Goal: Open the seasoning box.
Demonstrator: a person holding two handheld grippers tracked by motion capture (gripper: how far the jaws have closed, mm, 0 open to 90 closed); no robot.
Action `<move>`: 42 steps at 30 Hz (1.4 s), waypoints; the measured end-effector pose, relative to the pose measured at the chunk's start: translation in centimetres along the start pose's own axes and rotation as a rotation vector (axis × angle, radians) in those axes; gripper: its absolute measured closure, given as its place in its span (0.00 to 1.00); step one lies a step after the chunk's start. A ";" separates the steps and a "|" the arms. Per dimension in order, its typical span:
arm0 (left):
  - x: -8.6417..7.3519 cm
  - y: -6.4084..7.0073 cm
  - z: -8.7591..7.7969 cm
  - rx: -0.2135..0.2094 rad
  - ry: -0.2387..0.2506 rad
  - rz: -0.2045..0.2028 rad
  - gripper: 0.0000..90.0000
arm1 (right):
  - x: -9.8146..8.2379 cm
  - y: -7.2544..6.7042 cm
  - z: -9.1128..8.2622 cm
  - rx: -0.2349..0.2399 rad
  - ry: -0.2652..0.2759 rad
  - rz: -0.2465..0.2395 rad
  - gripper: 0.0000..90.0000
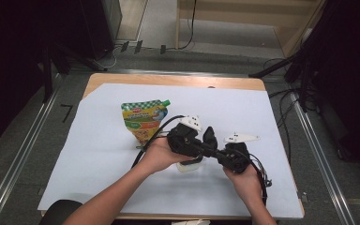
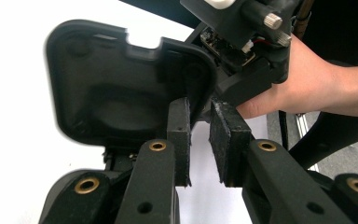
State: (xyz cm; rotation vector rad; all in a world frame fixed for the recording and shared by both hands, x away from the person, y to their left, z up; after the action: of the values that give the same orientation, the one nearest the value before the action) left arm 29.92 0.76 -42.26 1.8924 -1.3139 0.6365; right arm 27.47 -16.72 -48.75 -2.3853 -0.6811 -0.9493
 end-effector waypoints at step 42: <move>-4.1 -2.6 -12.4 0.127 0.075 -0.112 0.53 | -1.0 -6.5 -2.1 0.208 0.025 -0.109 0.70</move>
State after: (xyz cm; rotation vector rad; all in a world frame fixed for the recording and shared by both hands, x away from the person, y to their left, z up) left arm 31.03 13.48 -38.48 2.0080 -1.1348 0.7409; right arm 21.85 -13.27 -46.53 -2.1699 -0.8630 -0.9037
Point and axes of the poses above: each handheld gripper's, and its own axes: z roughly forward along the jaws, x roughly out of its top, y roughly to its right, the point moved 2 cm from there along z, roughly forward along the jaws
